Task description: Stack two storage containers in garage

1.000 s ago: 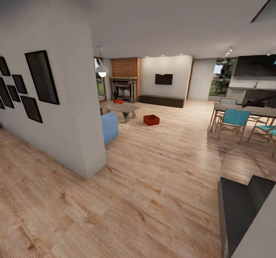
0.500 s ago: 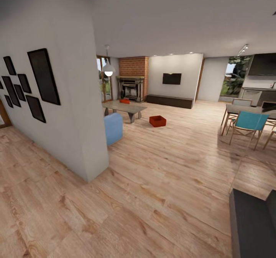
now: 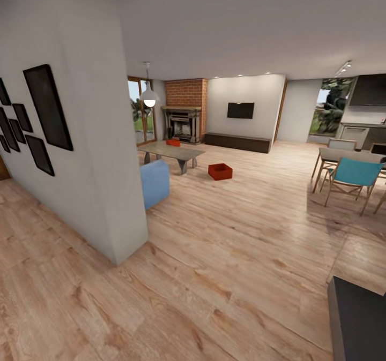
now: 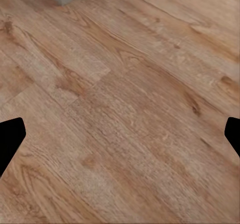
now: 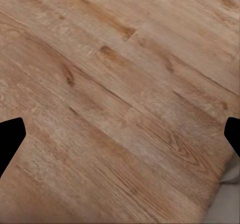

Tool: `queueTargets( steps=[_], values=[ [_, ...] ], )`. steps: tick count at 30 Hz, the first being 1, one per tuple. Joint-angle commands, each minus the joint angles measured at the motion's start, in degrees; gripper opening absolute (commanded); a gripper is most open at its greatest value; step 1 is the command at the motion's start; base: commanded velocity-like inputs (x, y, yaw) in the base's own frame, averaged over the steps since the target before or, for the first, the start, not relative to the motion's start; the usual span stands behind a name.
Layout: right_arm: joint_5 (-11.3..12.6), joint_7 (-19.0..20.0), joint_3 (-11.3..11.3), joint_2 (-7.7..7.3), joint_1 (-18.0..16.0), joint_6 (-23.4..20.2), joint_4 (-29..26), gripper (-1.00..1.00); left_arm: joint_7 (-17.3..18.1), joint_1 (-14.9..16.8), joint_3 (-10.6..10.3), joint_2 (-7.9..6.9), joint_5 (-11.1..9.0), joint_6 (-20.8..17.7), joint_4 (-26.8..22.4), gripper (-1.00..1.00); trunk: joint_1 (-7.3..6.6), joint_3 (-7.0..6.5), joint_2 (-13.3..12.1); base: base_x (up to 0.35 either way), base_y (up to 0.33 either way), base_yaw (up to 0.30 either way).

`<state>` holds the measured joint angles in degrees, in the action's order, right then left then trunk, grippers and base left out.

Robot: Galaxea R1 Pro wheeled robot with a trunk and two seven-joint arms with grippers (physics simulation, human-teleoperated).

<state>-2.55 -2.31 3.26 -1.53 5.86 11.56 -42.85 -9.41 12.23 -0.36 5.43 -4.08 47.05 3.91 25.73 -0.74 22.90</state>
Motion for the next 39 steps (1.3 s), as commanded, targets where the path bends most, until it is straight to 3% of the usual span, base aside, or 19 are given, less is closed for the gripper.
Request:
queueTargets(
  steps=[1, 12, 21, 39],
  values=[
    [-0.26, -0.24, 0.16, -0.05, 0.03, 0.04, -0.04, 1.0, 0.17, 0.07, -0.08, 0.02, -0.4, 0.32, 0.22, 1.0, 0.05, 0.0, 0.02, 0.328, -0.001, 0.0],
    [-0.26, -0.24, 0.15, -0.05, 0.03, 0.04, -0.04, 1.0, 0.16, 0.07, -0.08, 0.02, -0.4, 0.24, 0.22, 1.0, 0.05, 0.0, 0.02, 0.328, -0.044, -0.011],
    [-0.26, -0.24, 0.13, -0.05, 0.03, 0.04, -0.04, 1.0, 0.14, 0.07, -0.08, 0.02, -0.4, 0.24, 0.22, 1.0, 0.05, 0.0, 0.02, 0.328, -0.145, -0.224],
    [-0.24, -0.24, 0.16, -0.05, 0.03, 0.04, -0.04, 1.0, 0.1, 0.07, -0.08, 0.02, -0.4, 0.24, 0.22, 1.0, 0.05, 0.0, 0.02, 0.328, -0.148, -0.069]
  ],
)
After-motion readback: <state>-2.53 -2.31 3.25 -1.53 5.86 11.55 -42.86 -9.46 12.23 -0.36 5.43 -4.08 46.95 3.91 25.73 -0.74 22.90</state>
